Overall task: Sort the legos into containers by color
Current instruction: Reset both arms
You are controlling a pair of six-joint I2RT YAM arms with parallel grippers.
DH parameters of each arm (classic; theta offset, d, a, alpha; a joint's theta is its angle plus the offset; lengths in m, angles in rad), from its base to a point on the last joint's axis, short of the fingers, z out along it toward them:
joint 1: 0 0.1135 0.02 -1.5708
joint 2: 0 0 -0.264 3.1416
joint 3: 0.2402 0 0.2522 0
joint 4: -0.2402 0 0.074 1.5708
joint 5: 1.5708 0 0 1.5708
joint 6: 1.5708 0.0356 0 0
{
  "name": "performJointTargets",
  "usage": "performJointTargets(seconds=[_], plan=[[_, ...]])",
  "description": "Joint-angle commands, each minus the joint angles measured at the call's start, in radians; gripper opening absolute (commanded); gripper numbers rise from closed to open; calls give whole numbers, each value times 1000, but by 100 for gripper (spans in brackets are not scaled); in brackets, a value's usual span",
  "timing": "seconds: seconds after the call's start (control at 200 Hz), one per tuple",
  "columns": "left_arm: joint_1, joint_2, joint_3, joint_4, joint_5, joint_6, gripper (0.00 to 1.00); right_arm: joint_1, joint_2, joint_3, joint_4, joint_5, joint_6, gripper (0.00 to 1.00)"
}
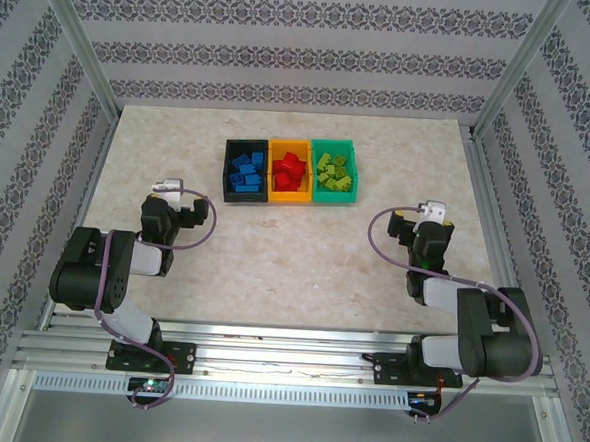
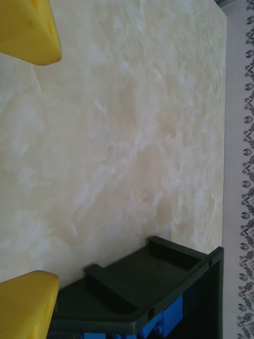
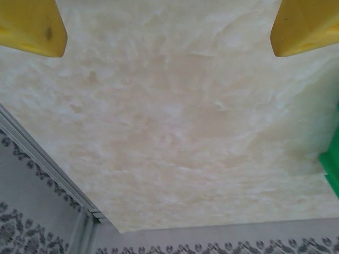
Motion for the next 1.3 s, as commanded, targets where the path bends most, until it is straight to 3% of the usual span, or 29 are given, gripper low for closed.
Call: performJointTargets(seconds=[0.0, 0.065, 0.165, 0.635, 1.294], plan=[[11, -9, 14, -34, 41, 27, 99, -7, 105, -35, 280, -134, -59, 98], [11, -9, 13, -35, 41, 27, 99, -6, 216, -18, 419, -194, -73, 98], [10, -8, 14, -37, 49, 30, 99, -10, 149, 72, 127, -184, -72, 98], [10, -9, 14, -37, 48, 30, 99, 31, 176, 50, 224, -100, -97, 98], [10, -8, 14, -37, 49, 30, 99, 21, 175, 64, 198, -124, -93, 98]])
